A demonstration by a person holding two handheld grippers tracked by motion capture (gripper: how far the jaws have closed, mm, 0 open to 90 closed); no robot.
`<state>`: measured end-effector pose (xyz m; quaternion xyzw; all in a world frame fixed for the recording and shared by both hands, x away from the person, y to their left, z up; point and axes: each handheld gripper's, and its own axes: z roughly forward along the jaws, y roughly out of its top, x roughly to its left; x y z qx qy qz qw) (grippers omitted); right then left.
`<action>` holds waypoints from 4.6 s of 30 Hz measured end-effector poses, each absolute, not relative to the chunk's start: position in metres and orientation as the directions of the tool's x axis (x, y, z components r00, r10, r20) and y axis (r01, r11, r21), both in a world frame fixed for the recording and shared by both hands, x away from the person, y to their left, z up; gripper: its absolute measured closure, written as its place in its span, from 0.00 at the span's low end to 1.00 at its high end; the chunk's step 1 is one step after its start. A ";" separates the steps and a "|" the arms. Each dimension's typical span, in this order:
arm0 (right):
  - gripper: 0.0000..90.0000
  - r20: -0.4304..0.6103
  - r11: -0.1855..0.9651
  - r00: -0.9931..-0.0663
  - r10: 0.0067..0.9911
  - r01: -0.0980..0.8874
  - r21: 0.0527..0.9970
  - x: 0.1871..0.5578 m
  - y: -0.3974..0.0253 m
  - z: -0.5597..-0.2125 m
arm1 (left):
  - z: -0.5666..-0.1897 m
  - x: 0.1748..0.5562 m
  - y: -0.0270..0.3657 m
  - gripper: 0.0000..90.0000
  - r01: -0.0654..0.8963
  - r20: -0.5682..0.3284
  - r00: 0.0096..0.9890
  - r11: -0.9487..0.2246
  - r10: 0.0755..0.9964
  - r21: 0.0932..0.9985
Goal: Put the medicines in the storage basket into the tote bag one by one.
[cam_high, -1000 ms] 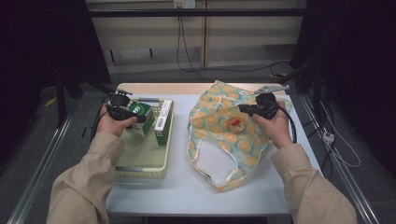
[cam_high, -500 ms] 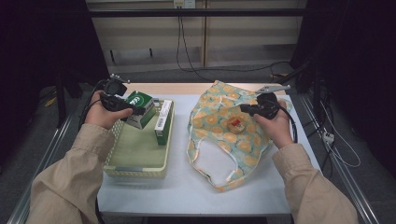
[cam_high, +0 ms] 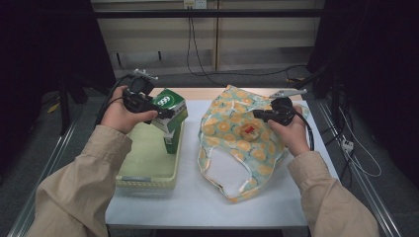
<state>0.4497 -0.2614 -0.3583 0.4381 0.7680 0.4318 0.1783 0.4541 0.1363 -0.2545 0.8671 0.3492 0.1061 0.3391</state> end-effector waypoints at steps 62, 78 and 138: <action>1.00 0.127 0.218 -0.559 0.819 0.509 0.833 0.445 -0.266 -0.349 | -0.386 0.472 -0.040 0.20 0.538 -0.079 0.775 -0.590 0.627 0.602; 1.00 0.132 0.210 -0.550 0.825 0.515 0.831 0.448 -0.268 -0.352 | -0.398 0.492 -0.053 0.20 0.554 -0.088 0.745 -0.539 0.662 0.635; 1.00 0.164 0.187 -0.531 0.831 0.545 0.817 0.438 -0.266 -0.366 | -0.312 0.471 0.120 0.13 0.539 -0.041 0.679 -0.459 0.733 0.706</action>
